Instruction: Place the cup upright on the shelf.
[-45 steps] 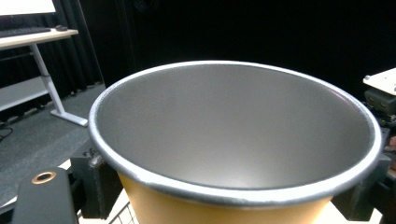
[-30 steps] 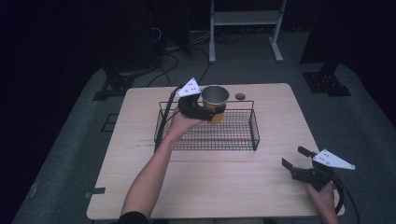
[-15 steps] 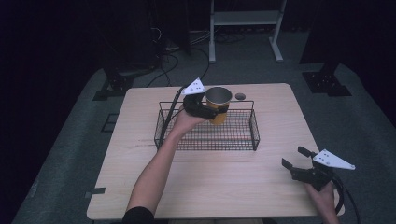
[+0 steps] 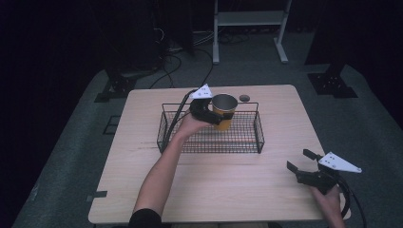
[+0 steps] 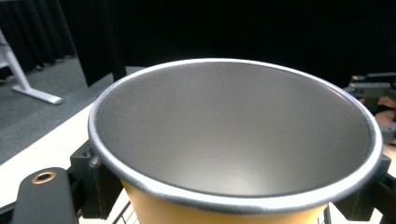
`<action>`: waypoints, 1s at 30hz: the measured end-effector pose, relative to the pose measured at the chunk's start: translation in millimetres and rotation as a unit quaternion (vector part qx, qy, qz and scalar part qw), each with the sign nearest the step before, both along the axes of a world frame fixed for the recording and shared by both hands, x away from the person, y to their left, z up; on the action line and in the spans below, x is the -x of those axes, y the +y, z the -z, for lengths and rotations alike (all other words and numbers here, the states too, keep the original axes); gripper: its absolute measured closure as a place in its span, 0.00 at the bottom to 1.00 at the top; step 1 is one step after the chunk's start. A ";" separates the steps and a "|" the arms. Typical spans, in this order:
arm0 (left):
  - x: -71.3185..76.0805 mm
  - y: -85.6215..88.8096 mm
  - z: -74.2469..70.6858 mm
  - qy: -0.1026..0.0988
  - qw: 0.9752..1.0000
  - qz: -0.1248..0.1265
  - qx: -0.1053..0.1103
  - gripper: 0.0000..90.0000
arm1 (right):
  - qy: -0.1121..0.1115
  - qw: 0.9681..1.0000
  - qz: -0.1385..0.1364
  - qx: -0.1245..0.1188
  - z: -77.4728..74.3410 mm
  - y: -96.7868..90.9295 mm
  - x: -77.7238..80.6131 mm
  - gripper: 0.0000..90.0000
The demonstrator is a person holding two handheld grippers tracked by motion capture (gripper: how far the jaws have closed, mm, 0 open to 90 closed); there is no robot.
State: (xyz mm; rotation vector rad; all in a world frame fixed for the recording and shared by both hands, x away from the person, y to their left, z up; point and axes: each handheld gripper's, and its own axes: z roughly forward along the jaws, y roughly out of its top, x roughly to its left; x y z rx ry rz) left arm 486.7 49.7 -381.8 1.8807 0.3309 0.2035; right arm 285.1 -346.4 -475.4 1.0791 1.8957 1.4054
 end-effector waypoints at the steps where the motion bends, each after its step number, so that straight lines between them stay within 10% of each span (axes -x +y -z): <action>1: -0.3 -0.6 1.5 0.001 1.000 0.004 -0.010 0.15 | 0.000 1.000 0.000 0.000 0.0 0.0 -0.1 0.14; 30: -8.8 -9.8 37.5 0.039 0.993 0.050 -0.100 0.15 | 0.001 1.000 0.000 0.000 0.1 0.1 -0.1 0.14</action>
